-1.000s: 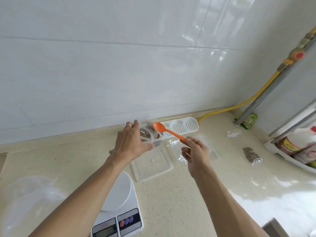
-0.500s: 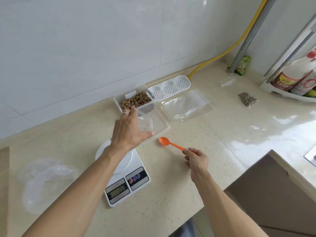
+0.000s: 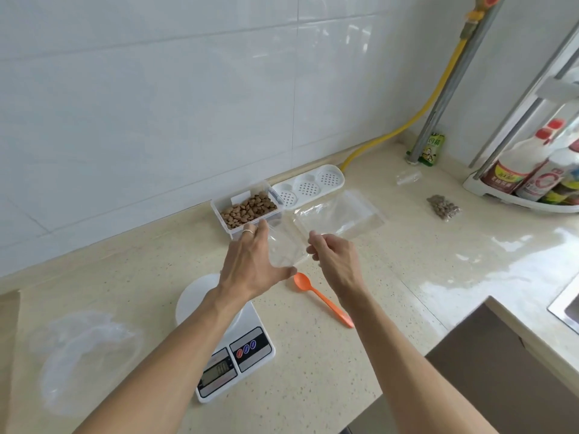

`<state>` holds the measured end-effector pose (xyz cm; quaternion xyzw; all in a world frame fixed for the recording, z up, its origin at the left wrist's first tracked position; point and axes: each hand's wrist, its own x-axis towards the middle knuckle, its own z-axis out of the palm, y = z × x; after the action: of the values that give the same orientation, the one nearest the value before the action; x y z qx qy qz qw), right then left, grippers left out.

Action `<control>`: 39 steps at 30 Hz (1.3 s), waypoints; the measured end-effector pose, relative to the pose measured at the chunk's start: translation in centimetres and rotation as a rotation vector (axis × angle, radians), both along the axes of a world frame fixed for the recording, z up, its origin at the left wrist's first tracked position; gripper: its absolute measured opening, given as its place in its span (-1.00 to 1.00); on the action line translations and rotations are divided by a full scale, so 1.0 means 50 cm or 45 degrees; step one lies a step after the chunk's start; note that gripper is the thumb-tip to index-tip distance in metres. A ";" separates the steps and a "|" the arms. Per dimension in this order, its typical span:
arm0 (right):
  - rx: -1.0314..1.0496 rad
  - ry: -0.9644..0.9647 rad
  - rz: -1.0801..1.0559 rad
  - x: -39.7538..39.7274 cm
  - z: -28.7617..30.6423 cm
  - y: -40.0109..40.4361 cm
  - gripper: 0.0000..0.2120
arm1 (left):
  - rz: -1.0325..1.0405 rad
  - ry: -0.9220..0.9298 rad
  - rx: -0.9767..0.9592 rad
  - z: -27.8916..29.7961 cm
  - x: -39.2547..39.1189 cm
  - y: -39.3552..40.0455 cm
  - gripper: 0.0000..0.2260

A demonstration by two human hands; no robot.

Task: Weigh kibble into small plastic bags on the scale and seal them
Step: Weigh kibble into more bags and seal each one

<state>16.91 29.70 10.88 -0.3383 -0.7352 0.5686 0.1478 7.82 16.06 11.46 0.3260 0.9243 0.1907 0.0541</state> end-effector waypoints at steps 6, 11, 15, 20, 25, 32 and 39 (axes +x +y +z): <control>0.421 -0.163 0.396 -0.073 0.074 -0.023 -0.79 | -0.010 -0.068 0.203 0.022 -0.009 -0.030 0.10; 0.242 -0.051 0.511 -0.098 0.096 -0.040 -0.86 | 0.112 -0.353 0.487 0.010 -0.042 -0.100 -0.26; 0.106 -0.009 0.564 -0.118 0.110 -0.049 -0.85 | 0.203 -0.531 0.446 -0.035 -0.070 -0.171 -0.91; 0.185 -0.087 0.649 -0.139 0.063 -0.067 -0.80 | 0.293 -0.515 0.380 -0.066 -0.091 -0.222 -0.84; 0.204 -0.210 0.560 -0.165 -0.033 -0.083 -0.86 | 0.398 -0.549 0.326 -0.098 -0.116 -0.248 -0.88; -0.135 -0.432 0.418 -0.170 -0.138 -0.080 -0.92 | 0.454 -0.522 0.237 -0.153 -0.132 -0.250 -0.99; 0.089 -0.523 0.409 -0.173 -0.161 -0.075 -0.67 | 0.373 -0.098 0.046 -0.197 -0.120 -0.259 -0.72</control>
<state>8.26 25.97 2.84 -0.3204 -0.8131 0.4785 -0.0849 1.83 3.10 1.61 0.1809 0.9557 0.2254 0.0553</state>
